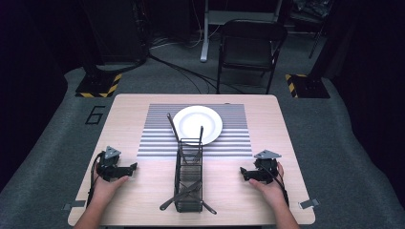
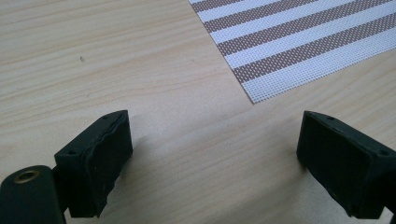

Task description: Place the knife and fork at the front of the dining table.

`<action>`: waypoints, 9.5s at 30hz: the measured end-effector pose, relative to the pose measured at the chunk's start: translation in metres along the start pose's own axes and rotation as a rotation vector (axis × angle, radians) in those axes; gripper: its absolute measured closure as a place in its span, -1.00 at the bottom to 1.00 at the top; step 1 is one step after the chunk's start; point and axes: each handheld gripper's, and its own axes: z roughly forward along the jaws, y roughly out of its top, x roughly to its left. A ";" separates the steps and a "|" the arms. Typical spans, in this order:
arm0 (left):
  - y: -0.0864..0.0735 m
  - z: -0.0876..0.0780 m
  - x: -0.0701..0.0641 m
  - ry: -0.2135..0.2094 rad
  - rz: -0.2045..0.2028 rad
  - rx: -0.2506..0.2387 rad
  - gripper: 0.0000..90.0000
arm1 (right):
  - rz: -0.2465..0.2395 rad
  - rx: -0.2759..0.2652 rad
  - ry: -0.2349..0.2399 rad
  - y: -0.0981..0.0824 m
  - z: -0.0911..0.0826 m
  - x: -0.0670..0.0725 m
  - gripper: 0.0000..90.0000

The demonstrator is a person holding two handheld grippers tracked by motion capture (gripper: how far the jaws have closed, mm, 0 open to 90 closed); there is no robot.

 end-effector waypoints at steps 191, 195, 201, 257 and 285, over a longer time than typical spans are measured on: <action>-0.001 -0.001 -0.006 -0.017 0.012 0.002 -0.75 | -0.321 -0.050 0.327 0.156 -0.010 0.150 0.85; -0.001 -0.001 -0.006 -0.017 0.012 0.002 -0.75 | -0.331 -0.045 0.306 0.153 -0.006 0.151 0.88; -0.001 -0.001 -0.006 -0.017 0.012 0.002 -0.75 | -0.329 -0.050 0.289 0.154 -0.007 0.149 0.91; -0.001 -0.001 -0.006 -0.017 0.012 0.002 -0.75 | -0.310 -0.052 0.414 0.215 -0.101 0.130 0.93; -0.001 -0.001 -0.006 -0.017 0.012 0.002 -0.75 | -0.235 -0.055 0.260 0.200 -0.093 0.071 0.94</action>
